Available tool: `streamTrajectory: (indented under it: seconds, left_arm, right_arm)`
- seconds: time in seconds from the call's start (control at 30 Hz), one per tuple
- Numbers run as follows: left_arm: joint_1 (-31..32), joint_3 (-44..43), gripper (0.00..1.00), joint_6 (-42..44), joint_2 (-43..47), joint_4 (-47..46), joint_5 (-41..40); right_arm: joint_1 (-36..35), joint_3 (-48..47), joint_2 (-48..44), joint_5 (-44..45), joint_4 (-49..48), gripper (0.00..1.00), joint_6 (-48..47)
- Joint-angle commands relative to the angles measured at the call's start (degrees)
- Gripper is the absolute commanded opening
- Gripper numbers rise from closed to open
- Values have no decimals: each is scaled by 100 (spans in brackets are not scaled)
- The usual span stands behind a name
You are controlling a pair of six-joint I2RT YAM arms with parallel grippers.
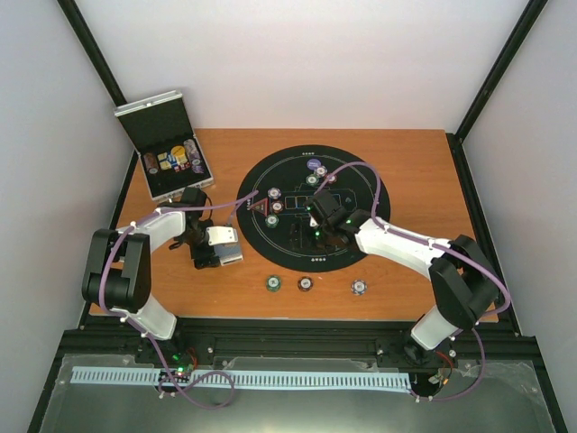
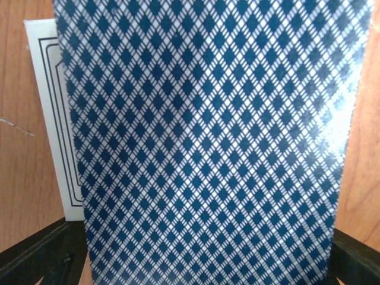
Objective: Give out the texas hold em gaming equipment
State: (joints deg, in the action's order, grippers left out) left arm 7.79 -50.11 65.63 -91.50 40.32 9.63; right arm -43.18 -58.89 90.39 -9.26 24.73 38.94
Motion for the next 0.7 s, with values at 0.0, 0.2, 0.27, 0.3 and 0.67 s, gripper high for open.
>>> streamTrajectory:
  seconds: [0.0, 0.2, 0.27, 0.3, 0.67]
  left_arm:
    - [25, -164, 93, 171, -38, 52, 162]
    - [26, -180, 93, 147, -71, -19, 213]
    - [25, -190, 93, 136, -88, -47, 199]
    - [29, -189, 92, 130, -87, -50, 205]
    - [28, -213, 91, 65, -65, -15, 240]
  right_arm:
    - [-68, -87, 159, -168, -249, 75, 102]
    - [-68, -68, 253, -301, -417, 72, 157]
    - [-76, -76, 291, -346, -459, 71, 182]
    - [-76, -86, 307, -371, -480, 70, 181]
    - [-133, -295, 962, -1118, -1348, 64, 719]
